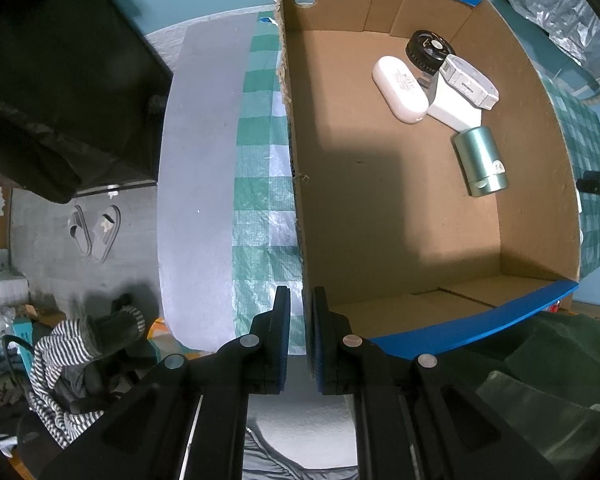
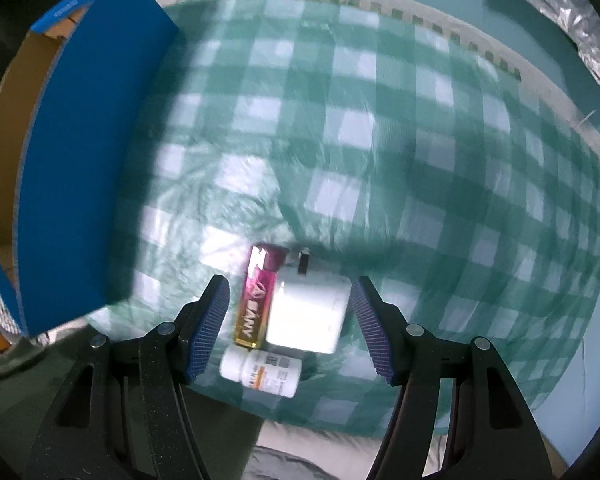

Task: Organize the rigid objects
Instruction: 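Move the right gripper to the second white square charger and grasp it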

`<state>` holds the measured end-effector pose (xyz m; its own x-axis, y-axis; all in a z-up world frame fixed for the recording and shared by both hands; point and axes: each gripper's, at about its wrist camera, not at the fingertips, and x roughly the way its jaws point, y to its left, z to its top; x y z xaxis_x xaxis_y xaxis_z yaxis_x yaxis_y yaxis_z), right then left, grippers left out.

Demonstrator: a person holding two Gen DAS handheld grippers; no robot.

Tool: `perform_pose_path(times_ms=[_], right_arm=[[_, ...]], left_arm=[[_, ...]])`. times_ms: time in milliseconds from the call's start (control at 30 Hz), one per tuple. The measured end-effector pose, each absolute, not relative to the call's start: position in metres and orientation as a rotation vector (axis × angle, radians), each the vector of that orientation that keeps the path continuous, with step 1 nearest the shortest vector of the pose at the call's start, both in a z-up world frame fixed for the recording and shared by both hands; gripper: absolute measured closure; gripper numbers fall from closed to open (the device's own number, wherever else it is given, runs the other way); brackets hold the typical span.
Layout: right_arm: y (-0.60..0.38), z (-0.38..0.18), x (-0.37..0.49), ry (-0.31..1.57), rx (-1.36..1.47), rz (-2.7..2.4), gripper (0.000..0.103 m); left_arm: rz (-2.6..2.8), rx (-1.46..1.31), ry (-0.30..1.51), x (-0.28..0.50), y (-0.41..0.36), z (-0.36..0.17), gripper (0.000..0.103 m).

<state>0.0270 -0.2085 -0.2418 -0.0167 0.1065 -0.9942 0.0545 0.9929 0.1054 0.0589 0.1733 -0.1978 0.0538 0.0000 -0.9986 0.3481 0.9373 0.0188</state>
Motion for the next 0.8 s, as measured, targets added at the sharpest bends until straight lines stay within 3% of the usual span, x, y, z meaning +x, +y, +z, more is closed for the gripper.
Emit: perform_pose_path(times_ms=[300, 467, 800], right_arm=[[-0.213, -0.266, 0.015, 1.614, 0.151, 0.033, 0.039], [-0.215, -0.274, 0.014, 1.633, 0.141, 0.028, 0.052], [-0.23, -0.278, 0.024, 1.622, 0.084, -0.008, 0.053]], left_arm=[[-0.265, 0.284, 1.505, 0.058, 0.173, -0.197, 0.093], [-0.262, 0.284, 1.506, 0.057, 0.174, -0.196, 0.094], [-0.258, 0.274, 1.509, 0.056, 0.175, -0.198, 0.094]])
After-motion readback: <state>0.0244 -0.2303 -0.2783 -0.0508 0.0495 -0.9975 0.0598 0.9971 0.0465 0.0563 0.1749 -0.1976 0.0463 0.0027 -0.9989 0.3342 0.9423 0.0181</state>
